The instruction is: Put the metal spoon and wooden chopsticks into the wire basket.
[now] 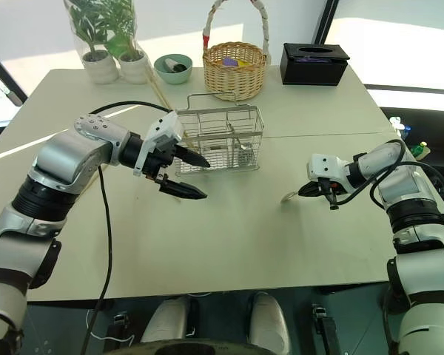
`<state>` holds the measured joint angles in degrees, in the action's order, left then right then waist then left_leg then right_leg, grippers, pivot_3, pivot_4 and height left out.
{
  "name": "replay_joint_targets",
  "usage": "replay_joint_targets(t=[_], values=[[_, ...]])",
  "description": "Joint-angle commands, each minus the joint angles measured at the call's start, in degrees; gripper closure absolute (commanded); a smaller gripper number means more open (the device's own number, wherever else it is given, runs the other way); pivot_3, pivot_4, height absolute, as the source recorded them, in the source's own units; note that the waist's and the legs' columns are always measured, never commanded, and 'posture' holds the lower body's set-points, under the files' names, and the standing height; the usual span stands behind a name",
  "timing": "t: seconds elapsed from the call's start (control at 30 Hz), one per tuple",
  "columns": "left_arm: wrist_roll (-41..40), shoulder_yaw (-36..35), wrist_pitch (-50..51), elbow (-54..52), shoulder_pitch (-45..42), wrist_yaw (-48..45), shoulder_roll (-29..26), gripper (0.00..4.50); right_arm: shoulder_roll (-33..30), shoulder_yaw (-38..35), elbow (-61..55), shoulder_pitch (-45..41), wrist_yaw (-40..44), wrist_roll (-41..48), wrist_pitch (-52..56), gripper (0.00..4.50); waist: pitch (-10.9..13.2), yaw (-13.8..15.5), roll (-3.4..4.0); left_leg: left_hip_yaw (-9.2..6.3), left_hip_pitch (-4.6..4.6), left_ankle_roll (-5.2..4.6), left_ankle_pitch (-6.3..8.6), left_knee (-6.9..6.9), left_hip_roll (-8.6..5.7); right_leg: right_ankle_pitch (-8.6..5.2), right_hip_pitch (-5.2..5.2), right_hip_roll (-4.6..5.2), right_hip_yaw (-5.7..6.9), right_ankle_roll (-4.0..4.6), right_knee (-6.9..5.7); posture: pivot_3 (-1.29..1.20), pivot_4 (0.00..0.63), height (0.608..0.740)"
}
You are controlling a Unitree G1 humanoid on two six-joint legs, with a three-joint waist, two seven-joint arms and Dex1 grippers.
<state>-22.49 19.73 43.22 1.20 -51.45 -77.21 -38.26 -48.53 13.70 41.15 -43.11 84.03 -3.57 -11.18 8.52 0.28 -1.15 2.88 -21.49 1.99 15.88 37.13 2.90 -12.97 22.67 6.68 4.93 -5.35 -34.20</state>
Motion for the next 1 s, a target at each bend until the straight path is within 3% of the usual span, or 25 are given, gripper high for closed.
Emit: replay_joint_targets(t=[0.03,0.27,0.47,0.6,0.7,1.0], values=[[0.09,-3.2,-1.51,-0.22,-1.08,0.67,-0.75,0.0,-1.92,-4.01,-4.75,-0.76,0.03,3.3,1.43,4.42,0.03,0.0,0.04,0.0,0.0,0.0,0.0,0.0,0.0,0.0,0.0,0.0,0.0,0.0,0.0,0.0,0.15,0.717],[-2.34,-10.67,-0.45,-0.27,-1.03,3.58,-2.06,0.0,-3.74,-13.91,-19.95,0.28,-2.3,14.74,20.43,4.42,0.07,0.08,0.09,-0.04,0.0,0.0,0.0,-0.01,0.01,0.0,0.01,0.0,0.0,0.0,-0.01,0.0,0.15,0.717],[-2.39,-11.71,-0.82,1.2,-2.13,3.85,-2.34,0.0,-5.44,-14.09,-26.15,5.43,-3.52,14.23,20.07,4.42,0.04,0.45,0.04,-0.04,-0.01,-0.01,0.01,0.01,-0.01,-0.01,-0.05,0.01,0.01,0.01,0.04,0.0,0.15,0.717],[-1.06,-9.89,-2.82,2.87,-2.94,2.76,-1.94,0.0,-3.2,-9.91,-21.05,3.12,-8.01,8.5,16.86,4.42,0.04,0.23,0.04,-0.01,0.0,-0.01,0.01,0.03,-0.02,-0.01,-0.02,0.02,0.0,0.01,0.03,0.0,0.15,0.717],[-0.64,-9.05,-3.46,3.71,-3.51,2.5,-1.3,0.0,-1.47,-7.19,-15.51,0.79,-11.34,4.31,12.2,3.61,0.04,-0.03,0.04,-0.01,0.0,-0.01,0.01,0.0,-0.01,-0.01,0.0,0.01,0.0,-0.01,0.0,0.0,0.15,0.717],[1.82,-5.94,-6.57,2.99,-3.28,-0.68,-1.52,0.0,3.44,-1.55,3.62,-9.13,-15.77,-3.64,4.91,3.61,0.06,-0.46,0.05,0.01,-0.03,0.0,0.0,-0.02,-0.01,-0.01,0.03,0.0,-0.01,-0.03,-0.01,0.0,0.15,0.717]])
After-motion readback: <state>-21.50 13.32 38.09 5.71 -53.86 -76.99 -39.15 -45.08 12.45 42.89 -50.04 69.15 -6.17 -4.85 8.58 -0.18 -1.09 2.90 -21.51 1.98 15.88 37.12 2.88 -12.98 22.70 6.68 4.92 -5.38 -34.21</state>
